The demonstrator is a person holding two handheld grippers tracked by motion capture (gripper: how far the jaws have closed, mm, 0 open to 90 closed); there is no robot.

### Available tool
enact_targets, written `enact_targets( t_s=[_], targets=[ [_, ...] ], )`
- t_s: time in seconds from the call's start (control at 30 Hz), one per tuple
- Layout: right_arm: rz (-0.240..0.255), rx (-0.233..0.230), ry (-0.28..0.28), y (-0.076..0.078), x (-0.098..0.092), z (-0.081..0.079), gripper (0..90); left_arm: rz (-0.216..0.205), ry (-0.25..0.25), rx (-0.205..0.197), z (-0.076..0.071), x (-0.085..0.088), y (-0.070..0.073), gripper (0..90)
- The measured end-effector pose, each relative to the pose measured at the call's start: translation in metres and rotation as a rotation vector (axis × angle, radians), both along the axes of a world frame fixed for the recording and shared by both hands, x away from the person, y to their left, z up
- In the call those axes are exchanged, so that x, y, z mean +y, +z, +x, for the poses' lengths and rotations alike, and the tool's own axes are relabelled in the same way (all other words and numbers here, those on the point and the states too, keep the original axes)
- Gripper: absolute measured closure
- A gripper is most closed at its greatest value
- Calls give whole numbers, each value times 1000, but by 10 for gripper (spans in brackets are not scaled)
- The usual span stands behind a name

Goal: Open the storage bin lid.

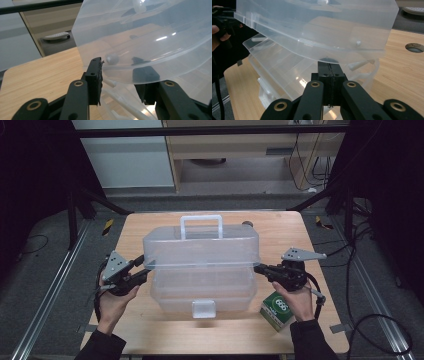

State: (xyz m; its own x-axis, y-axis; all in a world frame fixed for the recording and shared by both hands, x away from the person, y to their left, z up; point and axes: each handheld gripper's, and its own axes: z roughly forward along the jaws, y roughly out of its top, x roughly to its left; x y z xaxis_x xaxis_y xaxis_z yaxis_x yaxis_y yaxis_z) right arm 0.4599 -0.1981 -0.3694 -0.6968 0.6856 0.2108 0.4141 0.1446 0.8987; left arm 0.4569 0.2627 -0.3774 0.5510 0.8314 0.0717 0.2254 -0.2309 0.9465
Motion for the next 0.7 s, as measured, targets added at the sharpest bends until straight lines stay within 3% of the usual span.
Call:
enact_targets(
  t_s=[0.27,0.47,0.63,0.67,0.7],
  targets=[
    [-8,5,-3,-2,0,1,900,14,13,-5,-2,0,1,625],
    [-31,33,-19,-6,-2,3,871,7,22,2,-2,0,1,632],
    [-131,76,-89,-16,-4,7,811,3,25,3,-2,0,1,633],
    [-136,110,-96,-21,-3,10,796,2,25,3,-2,0,1,633],
    [-136,110,-96,-21,-3,10,796,3,25,3,-2,0,1,633]
  ],
)
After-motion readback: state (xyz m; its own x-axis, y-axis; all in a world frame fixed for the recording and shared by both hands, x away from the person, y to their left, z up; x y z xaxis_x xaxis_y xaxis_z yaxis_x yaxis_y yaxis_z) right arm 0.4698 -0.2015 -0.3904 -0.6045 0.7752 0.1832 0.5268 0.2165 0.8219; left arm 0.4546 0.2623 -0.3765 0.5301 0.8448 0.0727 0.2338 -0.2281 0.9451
